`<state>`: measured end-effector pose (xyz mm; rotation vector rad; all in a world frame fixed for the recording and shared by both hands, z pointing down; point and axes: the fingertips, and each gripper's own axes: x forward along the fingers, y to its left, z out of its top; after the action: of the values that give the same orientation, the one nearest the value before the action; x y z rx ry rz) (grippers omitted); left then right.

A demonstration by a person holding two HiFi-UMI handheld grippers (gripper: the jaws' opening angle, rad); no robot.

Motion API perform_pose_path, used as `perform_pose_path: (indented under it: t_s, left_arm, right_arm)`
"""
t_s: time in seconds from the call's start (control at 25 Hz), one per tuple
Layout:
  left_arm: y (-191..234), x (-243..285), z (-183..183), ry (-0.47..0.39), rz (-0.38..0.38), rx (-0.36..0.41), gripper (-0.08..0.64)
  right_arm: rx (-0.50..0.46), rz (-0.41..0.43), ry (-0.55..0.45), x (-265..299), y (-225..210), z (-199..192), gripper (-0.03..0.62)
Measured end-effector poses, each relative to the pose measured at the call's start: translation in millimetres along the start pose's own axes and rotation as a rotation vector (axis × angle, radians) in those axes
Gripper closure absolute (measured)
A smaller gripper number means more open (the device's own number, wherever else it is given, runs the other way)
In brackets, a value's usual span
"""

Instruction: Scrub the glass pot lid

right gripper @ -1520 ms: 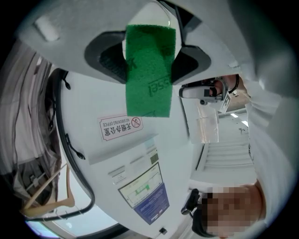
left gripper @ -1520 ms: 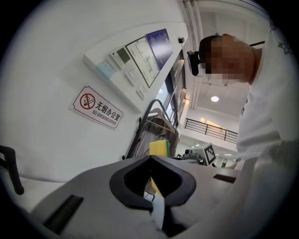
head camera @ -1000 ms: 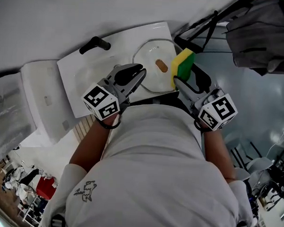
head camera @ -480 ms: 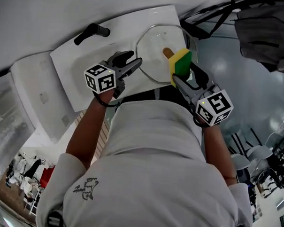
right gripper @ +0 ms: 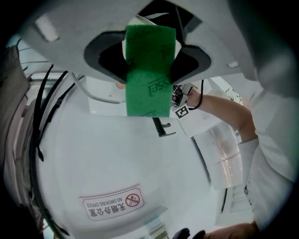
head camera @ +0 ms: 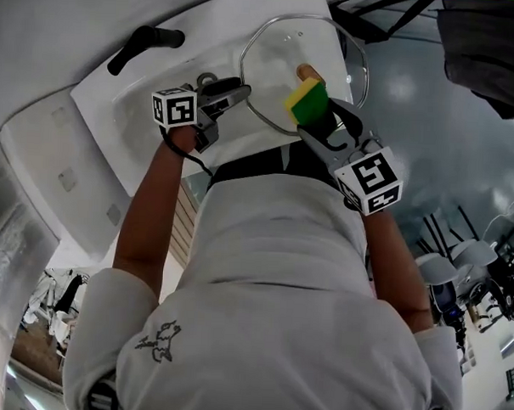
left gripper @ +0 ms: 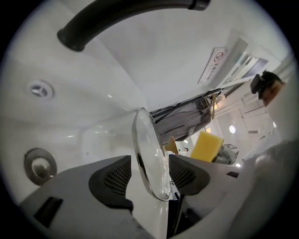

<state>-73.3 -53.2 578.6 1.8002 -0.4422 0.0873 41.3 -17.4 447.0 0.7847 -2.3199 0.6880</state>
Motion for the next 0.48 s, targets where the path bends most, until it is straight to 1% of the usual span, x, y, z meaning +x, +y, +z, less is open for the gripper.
perform_pose_path:
  t_s: [0.08,0.16,0.24,0.32,0.4,0.48]
  left_arm:
    - [5,8,-3,0.006,-0.069,-0.039,0.313]
    - [10,14,-1,-0.009,-0.124,-0.078,0.313]
    - [14,17,2,-0.03,-0.165,-0.119,0.313]
    - [14,19,1,-0.034,-0.206,-0.154,0.313]
    - [14,19,2,-0.044,-0.241,-0.177,0.316]
    - [12,20,4,-0.06,-0.274,-0.196,0.336]
  right_arm:
    - [-0.054,0.005,0.031,11,1,-6,0.296]
    - [-0.115,0.016,0.065,22,5,-10,0.296]
    - [-0.17,0.028,0.107,34,9,-15,0.296]
    - [-0.21,0.029,0.157,47,14,-21,0.296]
    - [-0.239,0.02,0.2,59,17,-24,0.296]
    - [-0.27,0.012,0.232,71,19,-28,0.296]
